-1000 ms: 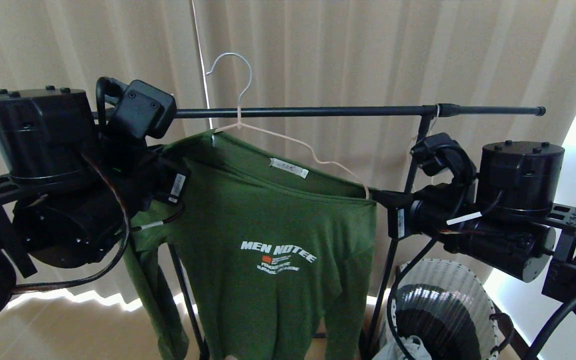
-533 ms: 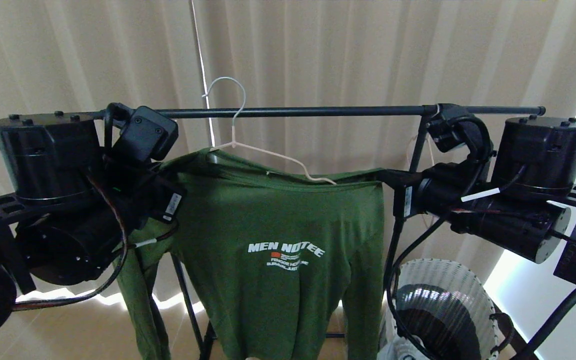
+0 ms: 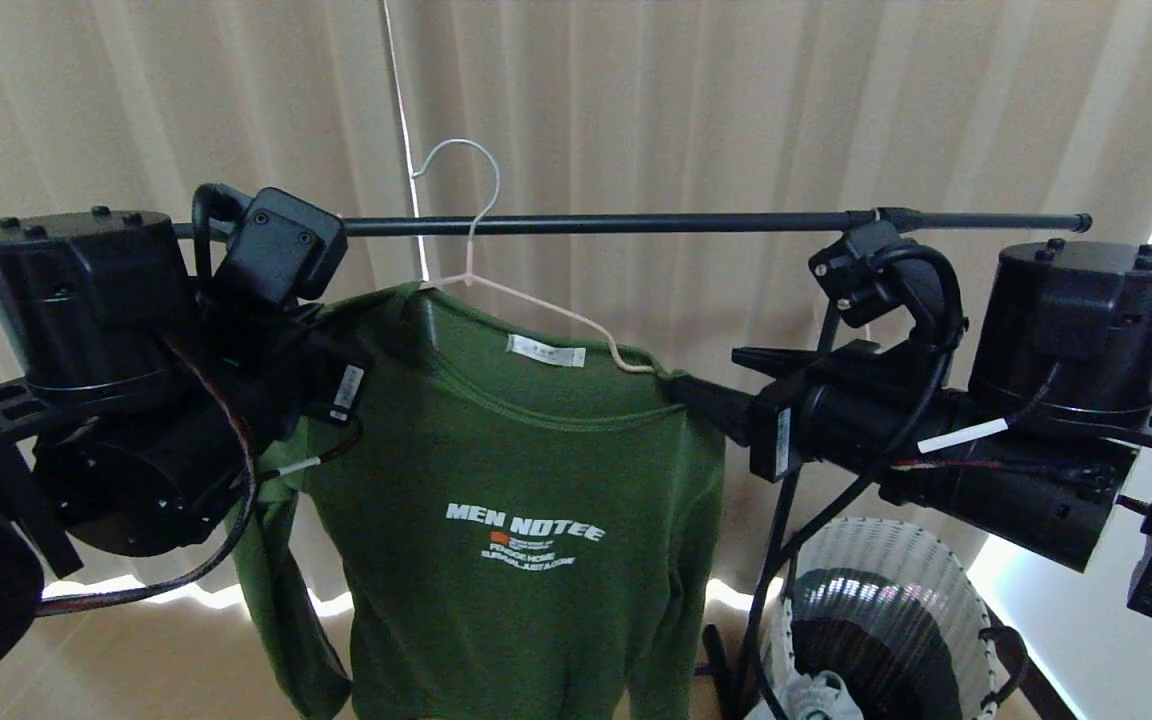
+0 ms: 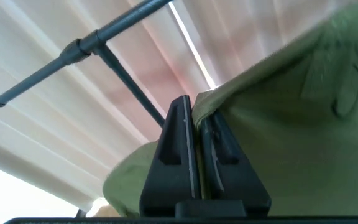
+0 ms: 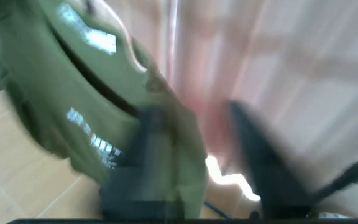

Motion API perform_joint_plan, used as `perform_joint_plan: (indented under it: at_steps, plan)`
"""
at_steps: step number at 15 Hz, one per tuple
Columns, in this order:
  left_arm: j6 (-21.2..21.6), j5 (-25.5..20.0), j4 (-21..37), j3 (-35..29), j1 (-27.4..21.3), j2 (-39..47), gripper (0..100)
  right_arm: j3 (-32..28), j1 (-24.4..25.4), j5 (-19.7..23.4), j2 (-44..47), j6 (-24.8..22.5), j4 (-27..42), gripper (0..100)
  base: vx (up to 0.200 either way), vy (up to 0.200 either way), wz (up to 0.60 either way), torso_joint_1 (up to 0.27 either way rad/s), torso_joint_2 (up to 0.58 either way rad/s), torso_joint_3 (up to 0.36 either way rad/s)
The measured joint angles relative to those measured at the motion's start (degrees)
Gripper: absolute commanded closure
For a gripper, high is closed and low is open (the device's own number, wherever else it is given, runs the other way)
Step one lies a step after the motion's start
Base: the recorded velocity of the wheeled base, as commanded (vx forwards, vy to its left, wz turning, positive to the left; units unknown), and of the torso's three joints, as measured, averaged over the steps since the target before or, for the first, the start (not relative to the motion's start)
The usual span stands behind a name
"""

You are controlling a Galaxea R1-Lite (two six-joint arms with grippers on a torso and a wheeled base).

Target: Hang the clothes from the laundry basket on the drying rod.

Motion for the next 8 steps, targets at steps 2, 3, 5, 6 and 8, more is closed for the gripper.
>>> perform_joint_plan:
  at_steps: [2,3,5,6,8]
  plan:
    - [-0.5,1.1,-0.9,0.0,0.0,0.3,100,0.3,0.6,0.0,-0.4,-0.1,0.0,0,0.000,0.000,0.00,0.000,0.00,0.000]
    - [-1.0,1.4,-1.0,0.0,0.0,0.4,100,0.4,0.9,0.4,-0.6,-0.1,-0.1,0,0.000,0.000,0.00,0.000,0.00,0.000]
    - [-3.0,1.6,-1.1,-0.1,0.2,0.4,100,0.5,1.6,3.6,-1.5,-0.1,-0.2,0,0.000,0.000,0.00,0.000,0.00,0.000]
    - [-3.9,2.0,-1.1,-0.1,0.3,0.3,100,0.5,2.0,4.9,-2.0,-0.2,-0.3,0,0.000,0.000,0.00,0.000,0.00,0.000]
    - [-6.8,2.5,-1.1,0.0,0.3,0.3,100,0.6,2.3,7.7,-2.8,-0.2,-0.6,0,0.000,0.000,0.00,0.000,0.00,0.000]
